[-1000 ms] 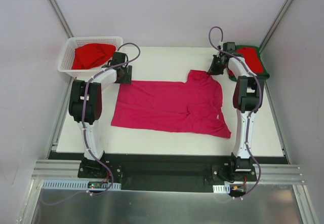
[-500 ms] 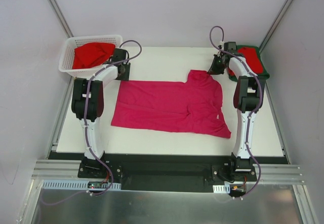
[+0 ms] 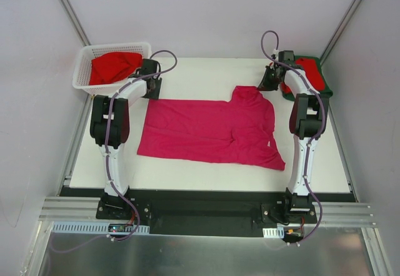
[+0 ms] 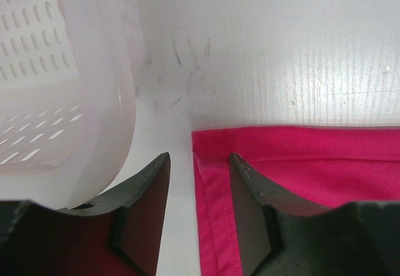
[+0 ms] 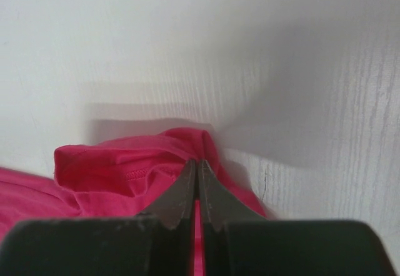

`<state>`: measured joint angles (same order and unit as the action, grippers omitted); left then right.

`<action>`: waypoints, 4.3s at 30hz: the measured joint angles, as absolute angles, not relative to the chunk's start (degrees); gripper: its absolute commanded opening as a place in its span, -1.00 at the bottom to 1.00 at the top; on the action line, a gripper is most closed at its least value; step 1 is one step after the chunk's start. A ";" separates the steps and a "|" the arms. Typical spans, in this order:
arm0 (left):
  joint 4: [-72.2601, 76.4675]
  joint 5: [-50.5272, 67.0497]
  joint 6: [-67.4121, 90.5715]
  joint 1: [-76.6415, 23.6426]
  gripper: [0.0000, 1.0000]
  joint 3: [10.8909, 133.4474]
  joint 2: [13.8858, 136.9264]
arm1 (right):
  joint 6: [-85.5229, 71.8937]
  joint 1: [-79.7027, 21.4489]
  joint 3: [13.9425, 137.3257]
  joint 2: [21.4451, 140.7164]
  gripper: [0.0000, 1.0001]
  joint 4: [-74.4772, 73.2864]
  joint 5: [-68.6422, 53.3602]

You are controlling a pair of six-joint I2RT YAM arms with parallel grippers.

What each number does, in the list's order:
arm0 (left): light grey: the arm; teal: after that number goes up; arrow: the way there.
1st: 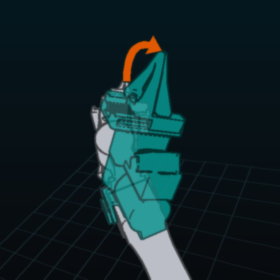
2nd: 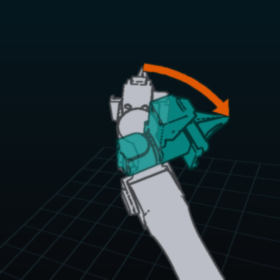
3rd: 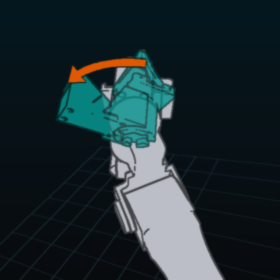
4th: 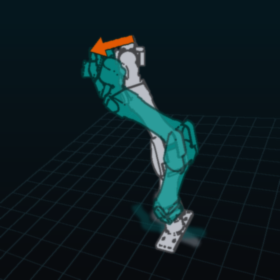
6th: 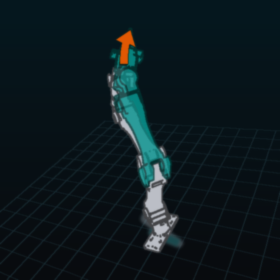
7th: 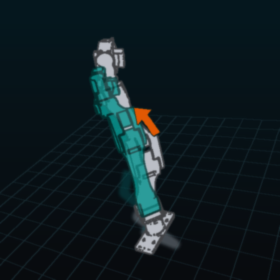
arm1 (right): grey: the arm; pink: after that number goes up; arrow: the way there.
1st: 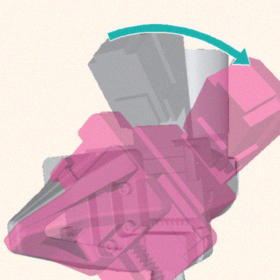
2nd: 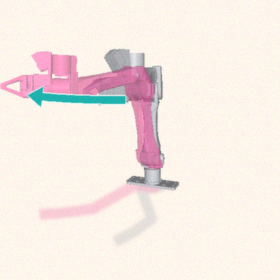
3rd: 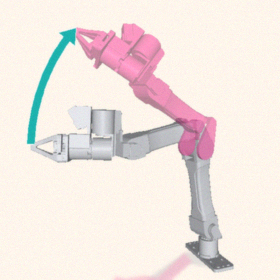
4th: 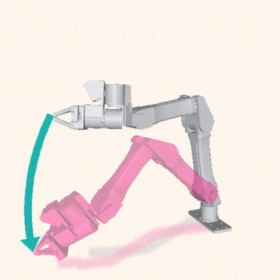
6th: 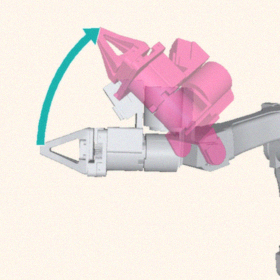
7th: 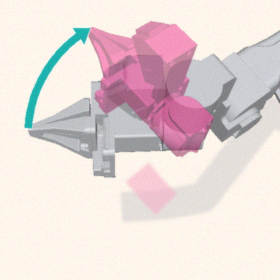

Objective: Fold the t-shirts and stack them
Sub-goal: Grap the side of the flattened tshirt furthest away from the robot with both arms, then fold the other side of the tshirt into a rectangle

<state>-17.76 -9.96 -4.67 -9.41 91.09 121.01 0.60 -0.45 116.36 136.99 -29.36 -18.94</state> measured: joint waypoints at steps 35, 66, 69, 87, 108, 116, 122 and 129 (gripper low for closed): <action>-19.33 -6.28 -5.41 -10.17 -0.40 91.09 122.61 | 0.47 -0.45 116.33 135.59 -0.98 -29.36 -20.05; -18.57 -9.54 -7.05 -12.71 -0.66 90.80 122.72 | 0.45 -0.45 115.68 135.59 -0.98 -29.34 -20.45; -18.74 -9.56 -7.18 -12.71 -0.74 90.80 122.72 | 0.45 -0.45 115.68 135.57 -0.98 -29.30 -20.45; -18.37 -10.13 -7.07 -12.78 -1.00 90.13 122.56 | -0.86 0.58 114.96 135.37 -0.98 -29.15 -20.88; -20.05 -9.26 -3.55 -12.80 -1.00 83.83 113.14 | -1.39 0.84 102.78 119.83 -0.99 -28.73 -18.35; -20.95 -7.53 -0.30 -12.80 -1.00 81.71 107.83 | -1.65 0.84 97.10 111.63 -0.98 -29.12 -17.06; -22.72 -7.42 1.32 -12.80 -1.00 79.72 105.10 | -2.17 0.84 92.27 107.02 -0.99 -29.82 -16.23; -24.86 -6.37 2.07 -12.78 -1.00 77.32 101.89 | -2.57 0.84 87.68 102.28 -0.98 -30.89 -13.58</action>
